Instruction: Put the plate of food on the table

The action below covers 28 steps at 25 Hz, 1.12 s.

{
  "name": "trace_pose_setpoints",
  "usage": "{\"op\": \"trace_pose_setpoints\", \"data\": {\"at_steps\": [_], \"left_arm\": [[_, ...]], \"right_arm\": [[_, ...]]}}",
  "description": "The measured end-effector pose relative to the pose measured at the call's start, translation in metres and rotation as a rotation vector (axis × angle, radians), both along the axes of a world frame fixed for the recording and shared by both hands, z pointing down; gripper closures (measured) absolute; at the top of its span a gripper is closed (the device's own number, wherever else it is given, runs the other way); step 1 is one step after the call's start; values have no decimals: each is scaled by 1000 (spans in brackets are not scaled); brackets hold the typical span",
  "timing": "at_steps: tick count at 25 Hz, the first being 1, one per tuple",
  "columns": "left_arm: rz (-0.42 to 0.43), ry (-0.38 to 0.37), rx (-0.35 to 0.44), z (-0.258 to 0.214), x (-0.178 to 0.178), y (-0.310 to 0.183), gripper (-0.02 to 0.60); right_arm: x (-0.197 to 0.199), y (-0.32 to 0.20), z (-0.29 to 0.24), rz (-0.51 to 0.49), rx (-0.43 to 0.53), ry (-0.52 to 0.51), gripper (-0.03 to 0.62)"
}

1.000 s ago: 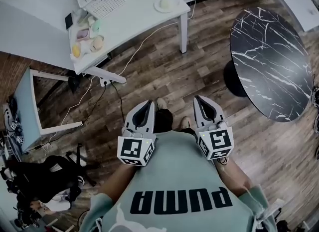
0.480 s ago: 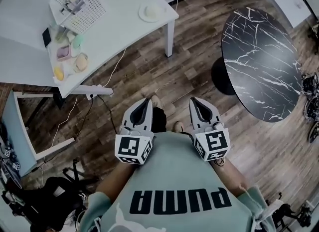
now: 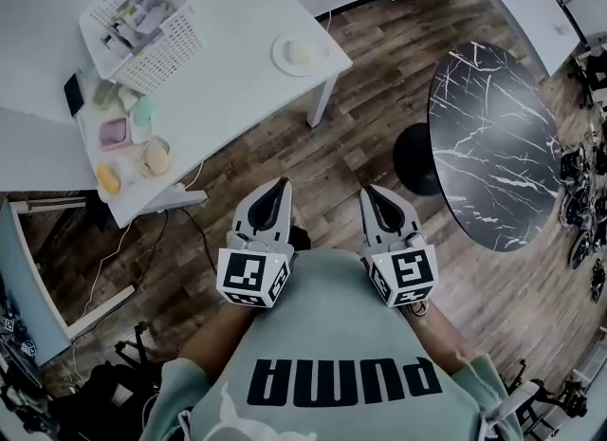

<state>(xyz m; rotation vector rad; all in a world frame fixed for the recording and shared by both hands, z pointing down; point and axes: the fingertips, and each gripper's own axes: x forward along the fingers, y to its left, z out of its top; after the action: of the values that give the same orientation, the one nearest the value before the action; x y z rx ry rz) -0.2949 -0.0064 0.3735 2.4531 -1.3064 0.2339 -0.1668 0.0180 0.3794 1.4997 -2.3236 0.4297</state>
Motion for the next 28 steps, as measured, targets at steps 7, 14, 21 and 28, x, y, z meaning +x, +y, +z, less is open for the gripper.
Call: {"op": "trace_pose_setpoints", "data": {"at_steps": [7, 14, 21, 28], "left_arm": [[-1, 21, 16, -4, -23, -44, 575], [-29, 21, -7, 2, -26, -72, 575], [-116, -6, -39, 9, -20, -107, 575], [-180, -37, -57, 10, 18, -148, 575]], "right_arm": [[-18, -42, -10, 17, 28, 19, 586], [-20, -75, -8, -4, 21, 14, 586], [-10, -123, 3, -78, 0, -22, 586], [20, -179, 3, -165, 10, -61, 586]]}}
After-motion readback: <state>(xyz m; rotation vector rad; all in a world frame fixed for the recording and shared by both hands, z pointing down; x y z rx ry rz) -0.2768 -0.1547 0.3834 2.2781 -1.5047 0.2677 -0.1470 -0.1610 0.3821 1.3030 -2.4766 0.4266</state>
